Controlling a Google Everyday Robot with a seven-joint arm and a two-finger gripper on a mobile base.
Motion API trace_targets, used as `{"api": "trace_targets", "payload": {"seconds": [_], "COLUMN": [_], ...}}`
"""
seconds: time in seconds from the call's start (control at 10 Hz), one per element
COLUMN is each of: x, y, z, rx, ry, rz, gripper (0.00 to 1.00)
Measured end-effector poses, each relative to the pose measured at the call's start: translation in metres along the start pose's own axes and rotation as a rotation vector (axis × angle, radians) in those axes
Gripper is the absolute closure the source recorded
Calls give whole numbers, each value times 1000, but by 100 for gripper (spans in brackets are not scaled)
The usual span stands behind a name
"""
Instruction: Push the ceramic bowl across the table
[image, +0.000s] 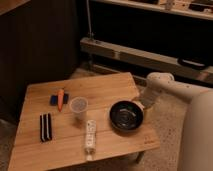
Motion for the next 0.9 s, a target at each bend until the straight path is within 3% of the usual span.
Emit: {"api": "trace_targets", "payload": {"seconds": [0.3, 0.5, 0.9], "x": [-21, -16, -21], "y": [-12, -6, 0], "z": [12, 19, 15], "rx": [-30, -51, -45], "ry": [-4, -6, -28], "rz": [-52, -41, -51], "gripper": [20, 20, 20]}}
